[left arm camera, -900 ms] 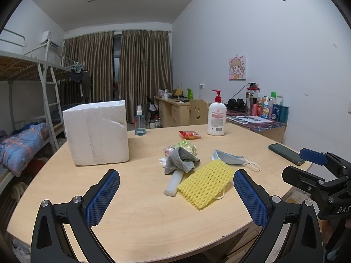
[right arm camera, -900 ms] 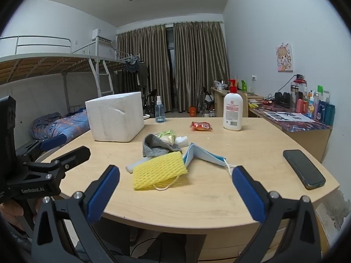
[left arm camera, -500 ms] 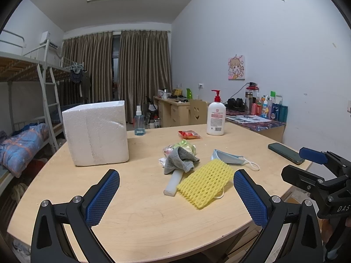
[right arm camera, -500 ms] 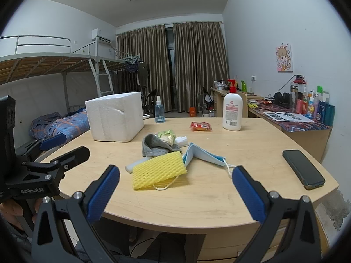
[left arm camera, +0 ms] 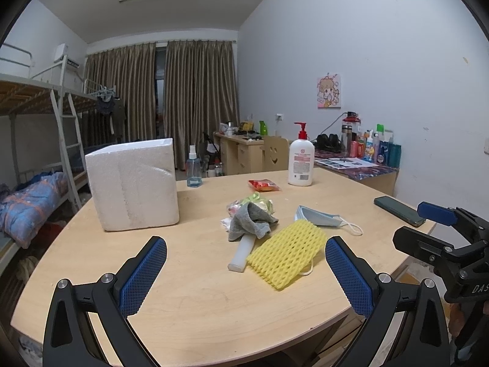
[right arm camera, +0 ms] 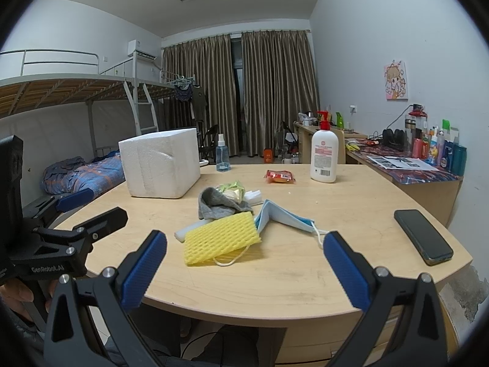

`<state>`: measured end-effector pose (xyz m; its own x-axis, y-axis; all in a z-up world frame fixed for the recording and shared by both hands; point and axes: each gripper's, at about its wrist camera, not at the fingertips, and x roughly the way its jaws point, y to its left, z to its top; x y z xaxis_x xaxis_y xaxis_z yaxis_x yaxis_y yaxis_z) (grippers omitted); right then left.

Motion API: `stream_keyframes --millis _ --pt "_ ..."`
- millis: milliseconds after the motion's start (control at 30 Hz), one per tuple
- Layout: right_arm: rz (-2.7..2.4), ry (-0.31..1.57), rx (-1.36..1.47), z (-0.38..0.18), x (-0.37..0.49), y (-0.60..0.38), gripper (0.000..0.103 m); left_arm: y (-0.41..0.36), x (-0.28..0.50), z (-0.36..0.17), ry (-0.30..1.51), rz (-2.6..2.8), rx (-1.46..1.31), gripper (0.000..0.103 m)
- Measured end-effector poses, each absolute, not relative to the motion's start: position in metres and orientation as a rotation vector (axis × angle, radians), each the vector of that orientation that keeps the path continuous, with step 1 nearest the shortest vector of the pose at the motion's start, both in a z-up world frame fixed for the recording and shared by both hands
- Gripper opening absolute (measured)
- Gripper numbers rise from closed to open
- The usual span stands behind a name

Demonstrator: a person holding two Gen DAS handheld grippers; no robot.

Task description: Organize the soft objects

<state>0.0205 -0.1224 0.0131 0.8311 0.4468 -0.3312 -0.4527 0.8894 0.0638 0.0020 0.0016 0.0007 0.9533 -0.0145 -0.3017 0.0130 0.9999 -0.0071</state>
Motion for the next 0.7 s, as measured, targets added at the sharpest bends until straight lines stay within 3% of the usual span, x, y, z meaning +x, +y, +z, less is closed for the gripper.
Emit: stream_keyframes --millis 700 --pt "0.475 0.365 -0.015 0.011 0.031 -0.12 0.103 0.004 0.012 -0.001 0.315 -0.026 -0.002 0.103"
